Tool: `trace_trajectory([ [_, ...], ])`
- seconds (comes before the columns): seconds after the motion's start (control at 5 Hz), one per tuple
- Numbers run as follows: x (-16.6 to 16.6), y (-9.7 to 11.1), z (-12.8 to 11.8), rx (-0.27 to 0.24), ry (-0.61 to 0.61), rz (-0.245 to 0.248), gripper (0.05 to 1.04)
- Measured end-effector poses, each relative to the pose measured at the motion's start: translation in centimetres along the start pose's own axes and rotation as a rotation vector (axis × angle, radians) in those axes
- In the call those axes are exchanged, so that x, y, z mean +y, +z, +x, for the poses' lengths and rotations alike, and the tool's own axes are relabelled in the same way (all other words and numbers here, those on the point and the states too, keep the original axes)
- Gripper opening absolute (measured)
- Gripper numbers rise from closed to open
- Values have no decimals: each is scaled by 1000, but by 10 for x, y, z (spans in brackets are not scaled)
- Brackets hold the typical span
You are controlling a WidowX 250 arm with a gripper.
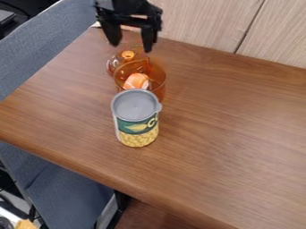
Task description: Placed the roll inside the brown transparent bowl
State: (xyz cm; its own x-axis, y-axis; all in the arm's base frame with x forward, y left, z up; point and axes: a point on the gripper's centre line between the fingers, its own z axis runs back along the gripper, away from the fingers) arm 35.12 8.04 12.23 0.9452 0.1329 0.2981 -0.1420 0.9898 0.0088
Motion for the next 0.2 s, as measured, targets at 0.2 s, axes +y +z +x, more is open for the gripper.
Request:
trace_trajectory([
  [0.2, 1, 1, 0, -2, 8, -1, 1000],
])
